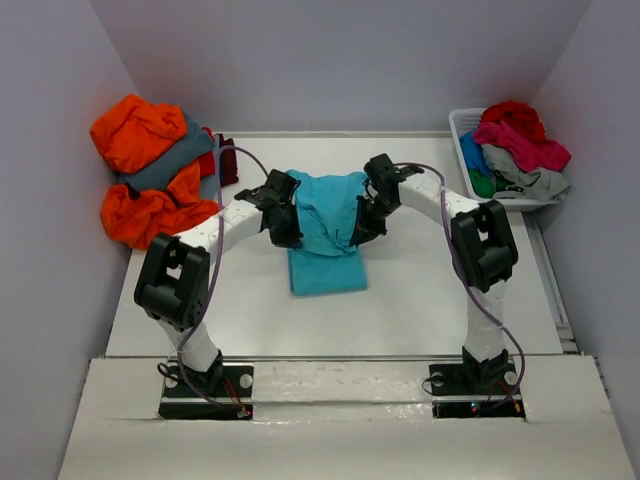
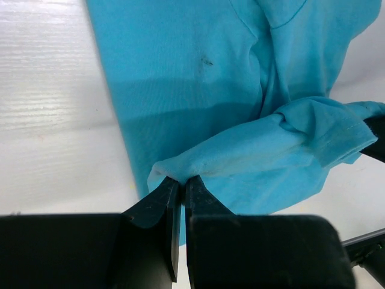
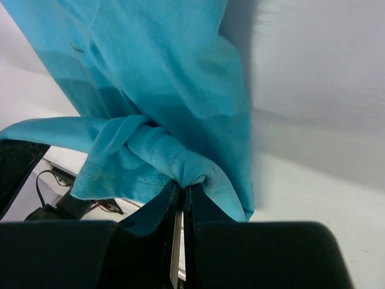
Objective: Fold and stack the t-shirts
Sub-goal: Fold the rectangle-folded T-shirt at the center of the board.
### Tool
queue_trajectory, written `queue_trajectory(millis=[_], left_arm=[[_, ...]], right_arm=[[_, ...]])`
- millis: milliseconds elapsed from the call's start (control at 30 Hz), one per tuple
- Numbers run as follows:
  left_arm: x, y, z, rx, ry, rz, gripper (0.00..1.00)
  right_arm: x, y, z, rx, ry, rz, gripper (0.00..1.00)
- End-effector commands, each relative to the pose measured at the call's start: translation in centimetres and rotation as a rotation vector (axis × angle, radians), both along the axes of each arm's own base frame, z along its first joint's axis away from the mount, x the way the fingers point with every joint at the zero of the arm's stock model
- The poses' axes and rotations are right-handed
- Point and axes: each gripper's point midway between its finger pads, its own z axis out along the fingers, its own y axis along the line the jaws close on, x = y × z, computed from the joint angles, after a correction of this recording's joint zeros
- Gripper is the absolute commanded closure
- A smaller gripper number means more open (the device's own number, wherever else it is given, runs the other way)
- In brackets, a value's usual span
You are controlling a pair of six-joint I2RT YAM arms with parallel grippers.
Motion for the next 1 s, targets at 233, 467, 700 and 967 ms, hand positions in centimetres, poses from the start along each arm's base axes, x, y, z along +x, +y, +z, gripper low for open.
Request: queue_trajectory(millis=[233, 467, 700, 967], left_arm=[[2.6, 0.7, 0.9, 0.001, -0.052, 0.009, 0.94], [2.8, 1.1, 0.5, 0.01, -0.044, 0.015, 0.94], [3.4, 1.2, 0.3, 0.012, -0.037, 0.015, 0.92], [4.3, 0.6, -0.1, 0.009, -0.027, 0.004, 0.68]], right_arm=[[2.3, 0.2, 0.7, 0.023, -0.027, 0.003, 0.92], [3.3, -0.5, 1.1, 0.017, -0.045, -0.027, 0.72], [3.7, -0.7, 1.3, 0.022, -0.045, -0.037, 0.65], [4.2, -0.6, 1.5, 0.041, -0.043, -0.032, 0.65]])
